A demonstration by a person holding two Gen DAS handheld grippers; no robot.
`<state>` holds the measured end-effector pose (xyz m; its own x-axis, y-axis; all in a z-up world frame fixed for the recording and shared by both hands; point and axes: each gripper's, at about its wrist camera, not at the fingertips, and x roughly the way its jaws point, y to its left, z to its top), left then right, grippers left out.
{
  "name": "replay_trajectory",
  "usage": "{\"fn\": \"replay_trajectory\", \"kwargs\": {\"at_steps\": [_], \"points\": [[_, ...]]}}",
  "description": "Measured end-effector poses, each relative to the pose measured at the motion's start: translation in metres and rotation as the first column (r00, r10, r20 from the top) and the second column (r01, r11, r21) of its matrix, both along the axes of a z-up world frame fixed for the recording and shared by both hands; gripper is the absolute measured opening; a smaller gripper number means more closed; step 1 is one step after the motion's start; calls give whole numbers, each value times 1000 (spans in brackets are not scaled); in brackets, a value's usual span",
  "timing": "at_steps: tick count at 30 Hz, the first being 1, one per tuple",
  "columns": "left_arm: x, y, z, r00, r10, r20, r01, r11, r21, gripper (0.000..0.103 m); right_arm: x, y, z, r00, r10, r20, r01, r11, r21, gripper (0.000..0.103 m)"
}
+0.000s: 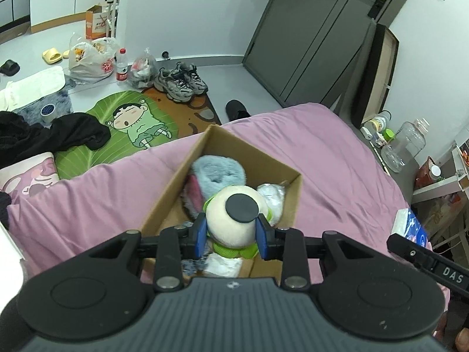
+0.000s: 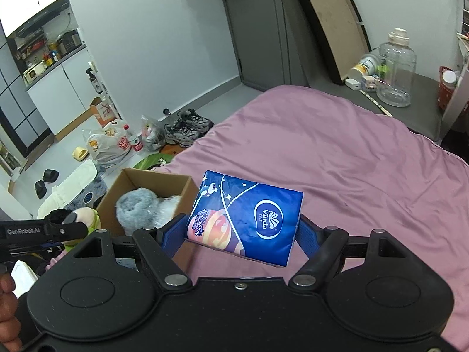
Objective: Organize soft objects
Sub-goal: 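Carry the eyeball plush and tissue pack with both tools over the box, then open both tools to drop the plush and tissue pack into the box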
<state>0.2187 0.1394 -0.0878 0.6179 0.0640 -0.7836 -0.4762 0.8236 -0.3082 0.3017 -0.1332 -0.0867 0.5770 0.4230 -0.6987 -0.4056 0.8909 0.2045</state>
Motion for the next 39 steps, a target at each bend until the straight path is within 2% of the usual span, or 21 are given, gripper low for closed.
{"fn": "replay_trajectory", "kwargs": {"at_steps": [8, 12, 17, 19, 21, 29, 31, 32, 36, 38, 39], "points": [[0, 23, -10, 999, -26, -42, 25, 999, -33, 34, -12, 27, 6, 999, 32, 26, -32, 999, 9, 76], [0, 29, -14, 997, -24, -68, 22, 999, -25, 36, -14, 40, 11, 999, 44, 24, -45, 998, 38, 76], [7, 30, -9, 989, -74, -126, 73, 997, -17, 45, -16, 55, 14, 998, 60, 6, -61, 994, 95, 76], [9, 30, -7, 986, -80, -147, 79, 997, -13, 57, -14, 61, 14, 998, 63, -14, -62, 993, 105, 76], [12, 28, -4, 979, -114, -167, 115, 993, -3, 59, -13, 68, 15, 997, 68, -25, -65, 992, 105, 76], [14, 40, 16, 985, -97, -144, 100, 995, 13, 60, -8, 89, 17, 992, 80, -101, -63, 984, 167, 76], [14, 45, 20, 987, -85, -139, 87, 996, 9, 60, -6, 91, 19, 989, 80, -127, -54, 978, 201, 80], [15, 47, 22, 987, -80, -137, 82, 997, 9, 60, -4, 93, 20, 986, 88, -142, -56, 975, 213, 87], [16, 50, 30, 988, -92, -126, 94, 995, 14, 60, -3, 87, 31, 989, 65, -136, -37, 979, 201, 90], [16, 49, 33, 987, -100, -125, 103, 994, 17, 64, -4, 79, 38, 989, 55, -139, -26, 979, 204, 90], [16, 49, 34, 987, -103, -125, 106, 994, 19, 73, -5, 76, 40, 989, 51, -139, -22, 979, 205, 90]]}}
